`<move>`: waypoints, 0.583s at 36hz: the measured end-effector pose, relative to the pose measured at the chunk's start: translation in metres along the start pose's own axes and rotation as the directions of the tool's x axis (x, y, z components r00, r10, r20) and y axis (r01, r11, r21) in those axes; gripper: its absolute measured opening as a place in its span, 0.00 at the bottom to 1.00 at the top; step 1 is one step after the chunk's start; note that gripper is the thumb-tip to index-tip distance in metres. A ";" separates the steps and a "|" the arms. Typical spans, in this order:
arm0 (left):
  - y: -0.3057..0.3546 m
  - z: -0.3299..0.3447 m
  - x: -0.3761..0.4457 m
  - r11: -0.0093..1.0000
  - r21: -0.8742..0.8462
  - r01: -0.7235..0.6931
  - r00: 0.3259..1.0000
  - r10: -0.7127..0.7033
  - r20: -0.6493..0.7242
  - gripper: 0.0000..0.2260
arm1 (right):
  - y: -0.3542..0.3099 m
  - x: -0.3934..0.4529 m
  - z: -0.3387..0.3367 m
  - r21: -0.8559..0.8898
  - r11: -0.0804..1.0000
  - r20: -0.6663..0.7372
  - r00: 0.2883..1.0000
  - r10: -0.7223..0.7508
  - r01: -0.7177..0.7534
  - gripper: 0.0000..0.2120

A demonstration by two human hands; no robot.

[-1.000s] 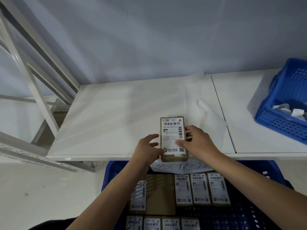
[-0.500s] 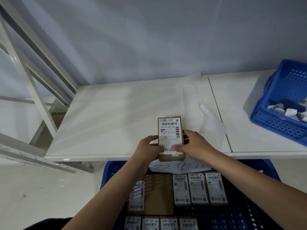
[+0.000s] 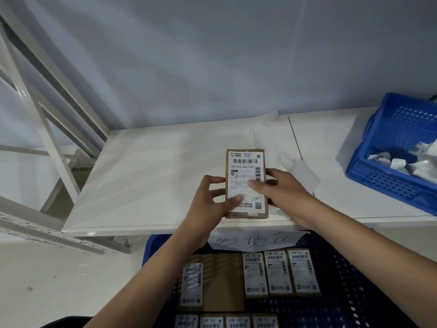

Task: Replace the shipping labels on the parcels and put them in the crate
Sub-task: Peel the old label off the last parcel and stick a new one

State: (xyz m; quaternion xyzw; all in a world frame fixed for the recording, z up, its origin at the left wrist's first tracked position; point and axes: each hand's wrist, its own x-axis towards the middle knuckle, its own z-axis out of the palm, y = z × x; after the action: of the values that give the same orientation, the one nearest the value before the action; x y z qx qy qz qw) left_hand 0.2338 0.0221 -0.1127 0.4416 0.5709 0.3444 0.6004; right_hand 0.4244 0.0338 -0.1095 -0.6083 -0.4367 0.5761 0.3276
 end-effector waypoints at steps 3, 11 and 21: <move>0.000 0.005 -0.005 1.000 0.018 0.006 0.998 -0.007 0.060 0.23 | -0.002 -0.004 -0.007 0.073 0.997 0.010 1.000 0.022 -0.022 0.11; 0.002 0.014 -0.010 0.990 0.141 0.019 0.982 -0.045 0.185 0.27 | -0.004 -0.017 -0.035 0.250 0.965 -0.003 0.997 0.083 -0.079 0.20; 0.006 0.027 0.001 0.981 0.193 -0.028 0.998 0.016 0.068 0.21 | -0.003 -0.017 -0.021 0.027 0.999 -0.050 0.998 -0.026 0.028 0.15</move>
State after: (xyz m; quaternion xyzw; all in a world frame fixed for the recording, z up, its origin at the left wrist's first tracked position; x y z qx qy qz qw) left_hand 0.2614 0.0211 -0.1088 0.5156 0.5767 0.2788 0.5691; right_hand 0.4459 0.0217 -0.0970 -0.6120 -0.4286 0.5623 0.3545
